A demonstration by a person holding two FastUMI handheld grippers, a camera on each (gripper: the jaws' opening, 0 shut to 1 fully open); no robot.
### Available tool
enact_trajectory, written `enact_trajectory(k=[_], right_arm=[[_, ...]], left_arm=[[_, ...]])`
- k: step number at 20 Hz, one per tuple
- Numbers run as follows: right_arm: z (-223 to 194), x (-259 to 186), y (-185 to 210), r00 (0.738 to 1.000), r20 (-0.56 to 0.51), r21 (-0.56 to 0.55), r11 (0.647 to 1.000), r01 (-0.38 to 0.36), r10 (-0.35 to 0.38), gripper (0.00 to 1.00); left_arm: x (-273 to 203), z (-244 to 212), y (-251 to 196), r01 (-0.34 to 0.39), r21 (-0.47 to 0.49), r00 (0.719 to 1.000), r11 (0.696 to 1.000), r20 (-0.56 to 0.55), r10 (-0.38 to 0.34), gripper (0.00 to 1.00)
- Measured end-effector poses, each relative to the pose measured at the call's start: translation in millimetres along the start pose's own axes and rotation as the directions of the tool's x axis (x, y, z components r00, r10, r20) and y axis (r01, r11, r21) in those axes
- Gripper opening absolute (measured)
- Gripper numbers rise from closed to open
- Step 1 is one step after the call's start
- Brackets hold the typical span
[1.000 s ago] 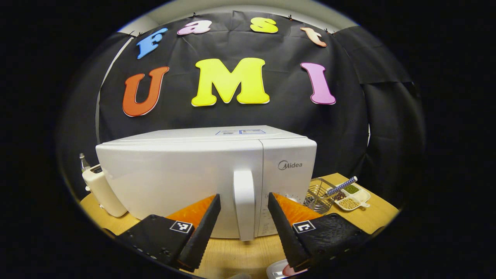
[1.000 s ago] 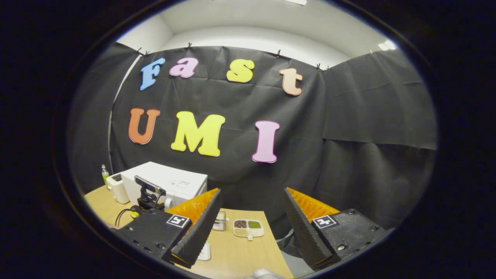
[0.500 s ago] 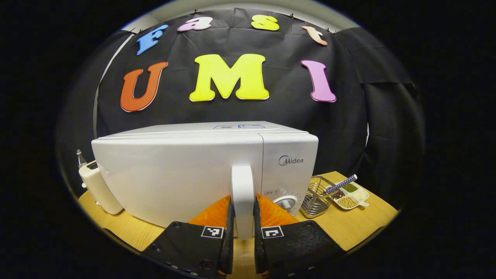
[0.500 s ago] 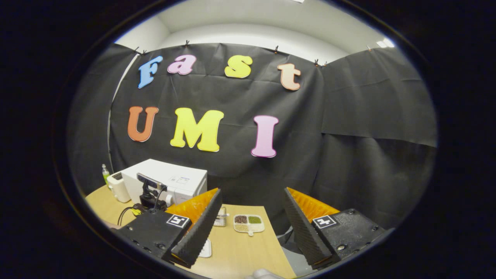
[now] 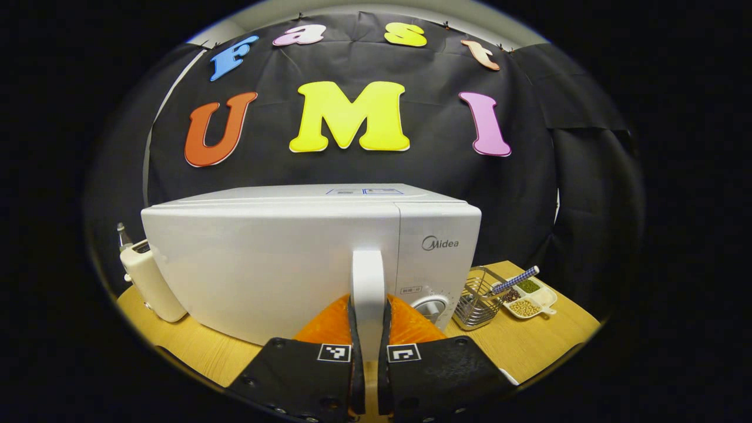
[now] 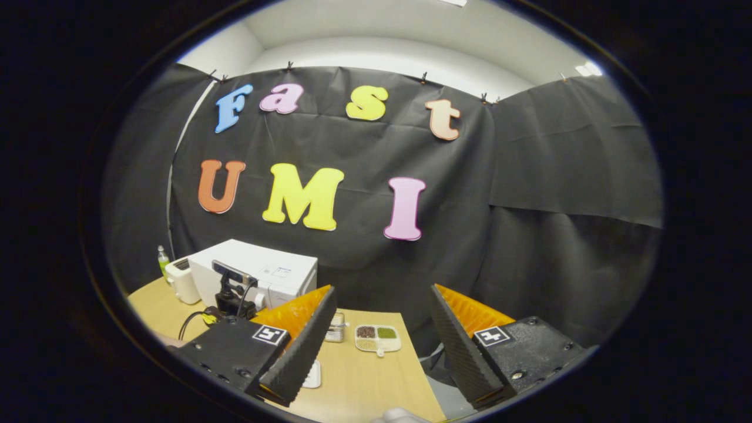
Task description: Open the microwave oven with the left hand, put the food in, and close the microwave oven.
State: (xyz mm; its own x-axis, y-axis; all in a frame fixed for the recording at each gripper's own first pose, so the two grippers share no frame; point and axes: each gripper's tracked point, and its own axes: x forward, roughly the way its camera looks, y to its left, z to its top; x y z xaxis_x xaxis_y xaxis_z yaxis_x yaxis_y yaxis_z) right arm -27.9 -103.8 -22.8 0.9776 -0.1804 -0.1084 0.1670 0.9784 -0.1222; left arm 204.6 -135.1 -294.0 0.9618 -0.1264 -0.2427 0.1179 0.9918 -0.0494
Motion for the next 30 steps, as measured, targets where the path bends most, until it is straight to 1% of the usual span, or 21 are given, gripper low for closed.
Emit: enact_trajectory(k=[2, 5, 7, 10, 11, 12, 13, 14, 15, 17, 18, 19, 20, 21, 22, 23, 29, 30], right_arm=[[-1.4, -1.3, 0.5, 1.000, -0.002, 0.003, 1.000, -0.004, 0.004, 1.00], [-6.5, -1.7, -0.3, 1.000, -0.009, -0.012, 1.000, -0.006, 0.006, 1.00], [-8.2, -4.0, 2.0, 1.000, -0.011, -0.010, 1.000, -0.015, 0.015, 1.00], [-9.6, -5.2, 12.6, 0.999, -0.011, 0.011, 0.999, -0.050, 0.050, 1.00], [-9.6, -6.0, 15.6, 0.998, -0.011, 0.011, 0.998, -0.061, 0.061, 1.00], [-7.9, -7.1, 18.2, 0.997, -0.005, 0.013, 0.997, -0.073, 0.073, 1.00], [-6.8, -8.7, 21.3, 0.996, -0.002, 0.011, 0.996, -0.085, 0.085, 1.00], [-7.3, -10.4, 23.2, 0.996, 0.001, 0.007, 0.996, -0.094, 0.094, 0.96], [-5.6, -12.7, 24.4, 0.995, 0.005, 0.003, 0.995, -0.101, 0.101, 1.00], [-2.1, -18.2, 27.8, 0.993, 0.015, -0.002, 0.993, -0.119, 0.119, 1.00], [-2.4, -19.8, 29.5, 0.992, 0.017, -0.006, 0.992, -0.128, 0.128, 0.96], [-2.2, -20.9, 31.6, 0.990, 0.020, -0.010, 0.990, -0.138, 0.138, 1.00], [-2.6, -21.2, 33.9, 0.989, 0.019, -0.012, 0.989, -0.148, 0.148, 1.00], [-3.0, -21.3, 36.5, 0.987, 0.019, -0.009, 0.987, -0.161, 0.161, 1.00], [-3.3, -19.9, 40.7, 0.984, 0.019, 0.000, 0.985, -0.175, 0.175, 0.96], [-4.7, -18.8, 45.5, 0.982, 0.016, 0.011, 0.982, -0.190, 0.189, 1.00], [-13.7, -13.1, 87.4, 0.962, 0.004, 0.029, 0.962, -0.273, 0.273, 1.00], [-16.3, -11.9, 95.0, 0.959, -0.001, 0.030, 0.958, -0.284, 0.284, 0.96]], left_arm=[[-6.3, -4.1, 0.0, 0.000, -0.008, 1.000, 1.000, -0.017, 0.000, 0.08], [-34.1, -7.1, 3.3, 0.006, 0.017, 1.000, 1.000, 0.018, -0.006, 0.08], [-51.1, -12.1, 6.5, 0.026, 0.016, 1.000, 1.000, 0.017, -0.026, 0.08], [-69.7, -17.4, 12.4, 0.023, 0.021, 1.000, 1.000, -0.009, -0.023, 0.10], [-75.5, -18.1, 14.6, 0.019, 0.014, 1.000, 1.000, -0.013, -0.018, 0.12], [-81.9, -19.5, 19.2, 0.002, 0.013, 1.000, 1.000, -0.023, -0.002, 0.20], [-89.3, -20.3, 24.8, -0.017, 0.015, 0.999, 1.000, -0.030, 0.018, 0.22], [-92.4, -20.7, 30.8, -0.037, 0.017, 0.999, 0.999, -0.032, 0.037, 0.30], [-95.5, -19.6, 37.6, -0.055, 0.013, 0.998, 0.998, -0.032, 0.055, 0.30], [-102.4, -19.1, 44.8, -0.065, -0.006, 0.997, 0.998, -0.040, 0.065, 0.60], [-107.9, -19.3, 49.2, -0.074, -0.005, 0.996, 0.997, -0.044, 0.074, 0.75], [-114.4, -18.8, 53.0, -0.082, 0.003, 0.996, 0.997, -0.044, 0.082, 0.70], [-122.3, -18.4, 56.8, -0.094, 0.012, 0.995, 0.995, -0.042, 0.095, 0.86], [-129.7, -17.5, 61.6, -0.107, 0.020, 0.994, 0.994, -0.035, 0.107, 0.86], [-138.7, -17.1, 65.4, -0.114, 0.022, 0.993, 0.993, -0.032, 0.115, 0.87], [-146.8, -17.6, 68.7, -0.121, 0.021, 0.992, 0.992, -0.033, 0.121, 0.87], [-196.5, -27.4, 102.7, -0.159, 0.055, 0.985, 0.986, -0.057, 0.162, 0.88], [-204.8, -29.0, 109.7, -0.169, 0.055, 0.983, 0.984, -0.062, 0.172, 0.88]])
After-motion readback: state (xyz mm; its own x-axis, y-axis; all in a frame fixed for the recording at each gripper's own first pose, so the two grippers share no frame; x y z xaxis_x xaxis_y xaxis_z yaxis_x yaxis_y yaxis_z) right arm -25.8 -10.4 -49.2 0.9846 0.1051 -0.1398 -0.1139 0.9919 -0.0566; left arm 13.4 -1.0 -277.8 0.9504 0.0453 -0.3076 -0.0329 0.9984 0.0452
